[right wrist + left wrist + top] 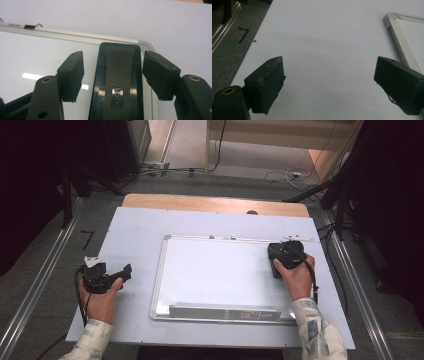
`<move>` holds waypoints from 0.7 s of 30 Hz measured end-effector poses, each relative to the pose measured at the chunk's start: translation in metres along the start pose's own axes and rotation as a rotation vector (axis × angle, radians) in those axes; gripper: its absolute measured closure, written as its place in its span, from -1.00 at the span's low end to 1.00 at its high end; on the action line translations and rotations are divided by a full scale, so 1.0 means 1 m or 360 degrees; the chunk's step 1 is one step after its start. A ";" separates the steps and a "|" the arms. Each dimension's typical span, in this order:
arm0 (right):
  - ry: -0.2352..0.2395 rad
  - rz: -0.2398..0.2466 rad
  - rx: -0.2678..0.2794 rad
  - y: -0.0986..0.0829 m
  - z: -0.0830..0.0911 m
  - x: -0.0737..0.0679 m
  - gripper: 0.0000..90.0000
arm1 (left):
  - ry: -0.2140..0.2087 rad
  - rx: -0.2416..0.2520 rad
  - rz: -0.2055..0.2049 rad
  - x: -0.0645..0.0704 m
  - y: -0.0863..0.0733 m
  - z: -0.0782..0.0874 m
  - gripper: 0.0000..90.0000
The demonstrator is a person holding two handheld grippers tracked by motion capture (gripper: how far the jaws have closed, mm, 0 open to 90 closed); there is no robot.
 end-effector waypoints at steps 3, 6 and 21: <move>0.0030 -0.0008 0.0022 0.000 0.009 0.001 -0.29 | 0.0000 0.0002 0.0000 0.000 0.000 0.001 -0.78; 0.0046 -0.0005 0.0056 -0.002 0.017 0.004 -0.33 | 0.0000 0.0007 0.0003 0.000 0.001 0.001 -0.78; 0.0136 0.0009 0.0100 -0.021 0.053 0.015 -0.35 | -0.0002 0.0002 -0.0002 0.000 0.000 0.001 -0.78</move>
Point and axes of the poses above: each handheld gripper's, and its own axes: z roughly backward along the jaws, y roughly out of its top, x roughly to its right, the point moved 6 cm from there along -z, roughly forward along the jaws, and after that the axes turned 13 degrees about x, right-handed, at the moved point
